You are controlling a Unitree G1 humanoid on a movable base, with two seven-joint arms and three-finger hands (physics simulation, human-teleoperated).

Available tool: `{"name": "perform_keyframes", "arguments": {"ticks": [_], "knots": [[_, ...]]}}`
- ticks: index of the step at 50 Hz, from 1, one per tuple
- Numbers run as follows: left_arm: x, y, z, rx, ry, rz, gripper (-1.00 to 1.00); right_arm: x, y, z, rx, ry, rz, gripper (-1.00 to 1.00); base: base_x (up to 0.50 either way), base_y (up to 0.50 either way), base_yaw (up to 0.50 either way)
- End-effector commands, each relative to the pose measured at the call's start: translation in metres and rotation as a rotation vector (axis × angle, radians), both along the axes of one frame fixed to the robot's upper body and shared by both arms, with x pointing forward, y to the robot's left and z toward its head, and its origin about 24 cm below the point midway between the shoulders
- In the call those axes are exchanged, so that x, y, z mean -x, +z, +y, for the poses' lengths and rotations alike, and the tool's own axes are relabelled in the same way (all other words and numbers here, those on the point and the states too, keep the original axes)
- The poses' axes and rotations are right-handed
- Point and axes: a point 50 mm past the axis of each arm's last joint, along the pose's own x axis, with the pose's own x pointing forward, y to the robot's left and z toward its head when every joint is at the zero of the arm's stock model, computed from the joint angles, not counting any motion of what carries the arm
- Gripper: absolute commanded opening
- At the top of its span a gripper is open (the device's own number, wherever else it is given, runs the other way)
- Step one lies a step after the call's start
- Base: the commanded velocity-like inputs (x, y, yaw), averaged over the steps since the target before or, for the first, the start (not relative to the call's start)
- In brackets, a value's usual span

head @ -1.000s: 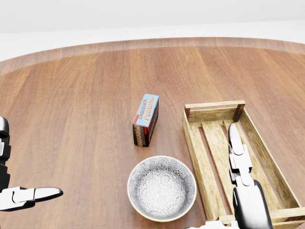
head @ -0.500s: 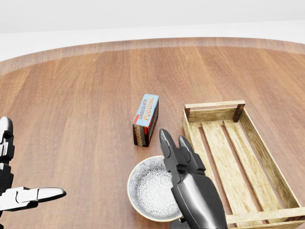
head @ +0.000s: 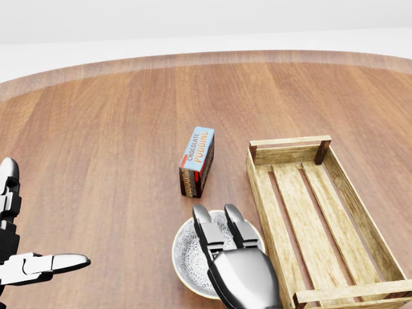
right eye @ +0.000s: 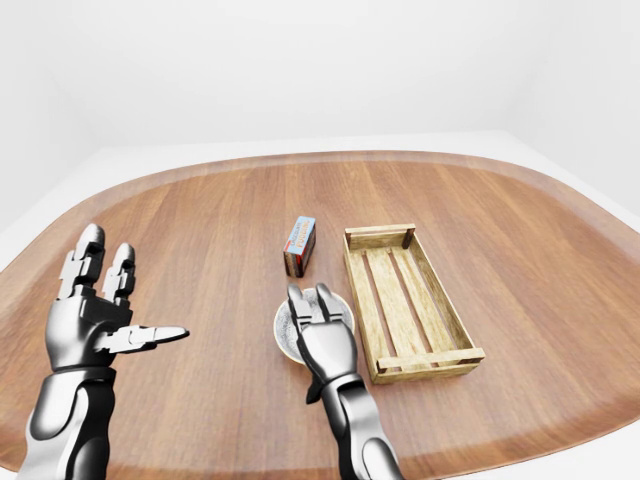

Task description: Pick up the bowl on the left and put it in the tray.

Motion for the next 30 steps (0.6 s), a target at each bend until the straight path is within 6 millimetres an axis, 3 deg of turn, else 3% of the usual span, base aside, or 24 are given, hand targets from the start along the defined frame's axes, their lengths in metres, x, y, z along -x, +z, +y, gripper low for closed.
{"name": "perform_keyframes", "arguments": {"ticks": [1,15,30], "knots": [[-0.007,-0.019,-0.007,0.009,-0.013,0.083,1.0,-0.006,-0.022,0.001,0.099,-0.01,0.03,1.0,0.0,0.0,0.0],[-0.008,-0.019,-0.007,0.009,-0.011,0.084,1.0,-0.021,-0.037,-0.005,0.14,-0.051,0.049,1.0,0.0,0.0,0.0],[-0.007,-0.018,-0.008,0.006,-0.011,0.08,1.0,-0.022,-0.049,-0.004,0.181,-0.048,0.073,1.0,0.0,0.0,0.0]]}}
